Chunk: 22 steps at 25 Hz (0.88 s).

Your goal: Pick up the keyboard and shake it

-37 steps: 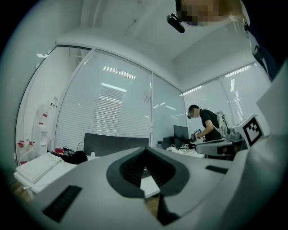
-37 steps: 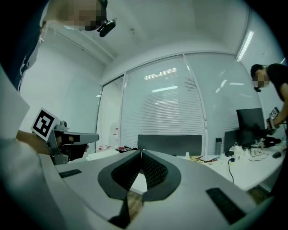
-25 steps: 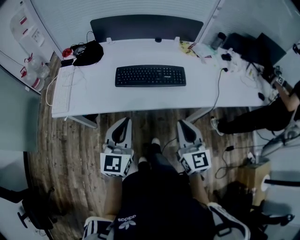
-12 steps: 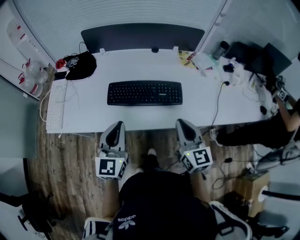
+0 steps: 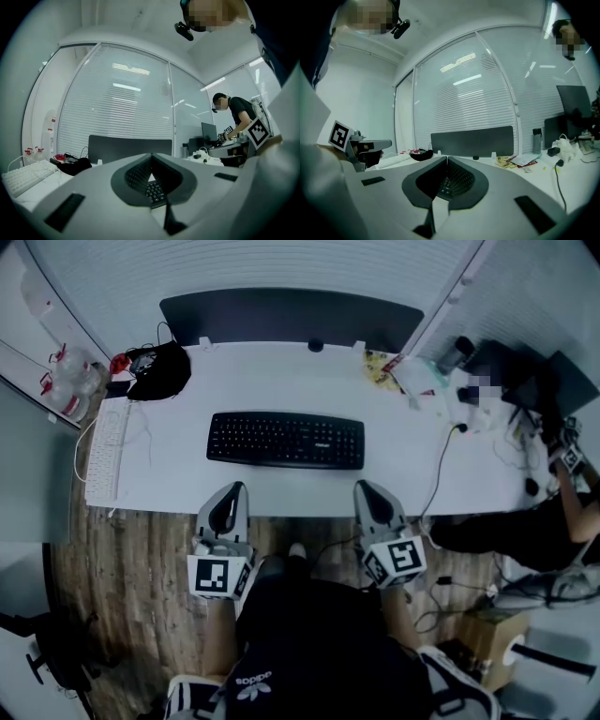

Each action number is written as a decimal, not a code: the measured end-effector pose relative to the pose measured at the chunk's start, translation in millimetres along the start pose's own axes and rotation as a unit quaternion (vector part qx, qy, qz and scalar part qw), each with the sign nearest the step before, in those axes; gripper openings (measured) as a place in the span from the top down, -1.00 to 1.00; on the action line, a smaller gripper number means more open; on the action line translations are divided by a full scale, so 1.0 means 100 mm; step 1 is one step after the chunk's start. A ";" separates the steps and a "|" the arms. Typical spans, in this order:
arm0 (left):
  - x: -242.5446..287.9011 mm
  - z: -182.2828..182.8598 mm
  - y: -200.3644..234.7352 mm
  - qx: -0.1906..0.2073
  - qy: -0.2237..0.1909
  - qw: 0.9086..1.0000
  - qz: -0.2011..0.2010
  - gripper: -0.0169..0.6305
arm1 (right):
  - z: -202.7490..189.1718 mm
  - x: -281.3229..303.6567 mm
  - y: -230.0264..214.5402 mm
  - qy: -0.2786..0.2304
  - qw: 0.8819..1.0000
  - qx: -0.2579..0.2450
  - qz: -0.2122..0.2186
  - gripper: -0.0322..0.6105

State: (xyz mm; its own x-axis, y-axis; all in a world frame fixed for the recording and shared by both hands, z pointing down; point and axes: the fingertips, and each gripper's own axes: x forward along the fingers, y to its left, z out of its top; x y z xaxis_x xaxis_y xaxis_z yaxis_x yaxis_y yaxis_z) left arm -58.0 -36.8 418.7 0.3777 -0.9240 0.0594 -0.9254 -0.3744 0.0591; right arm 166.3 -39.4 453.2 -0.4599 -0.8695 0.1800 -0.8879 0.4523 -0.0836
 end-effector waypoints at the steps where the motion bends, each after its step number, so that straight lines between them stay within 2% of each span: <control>1: 0.00 -0.02 0.01 0.003 0.009 1.000 0.002 0.94 | -0.01 0.00 -0.02 0.002 1.000 0.001 0.000 0.89; 4: 0.02 -0.12 0.06 0.016 0.051 0.999 0.006 0.93 | 0.03 0.03 -0.09 0.002 1.000 0.010 -0.006 0.89; 8: 0.15 -0.06 0.13 0.010 0.022 1.000 0.009 0.94 | 0.01 0.08 -0.17 0.006 1.000 0.017 -0.016 0.89; 12: 0.29 -0.11 0.19 0.009 0.029 1.000 0.001 0.93 | -0.03 0.18 -0.23 0.012 1.000 0.014 -0.024 0.89; 16: 0.52 -0.07 0.34 0.001 0.019 1.000 -0.003 0.93 | -0.01 0.35 -0.29 0.019 0.999 0.017 -0.042 0.89; 22: 0.84 -0.09 0.70 0.009 0.043 0.999 -0.009 0.93 | 0.11 0.71 -0.28 0.023 0.999 0.012 -0.047 0.89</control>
State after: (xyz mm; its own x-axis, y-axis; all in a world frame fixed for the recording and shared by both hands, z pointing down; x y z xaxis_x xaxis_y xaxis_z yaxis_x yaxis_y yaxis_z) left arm -91.0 -139.7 436.9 0.3948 -0.9075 0.1436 -0.9186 -0.3929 0.0424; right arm 158.7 -116.2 457.4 -0.3749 -0.8972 0.2335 -0.9270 0.3645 -0.0882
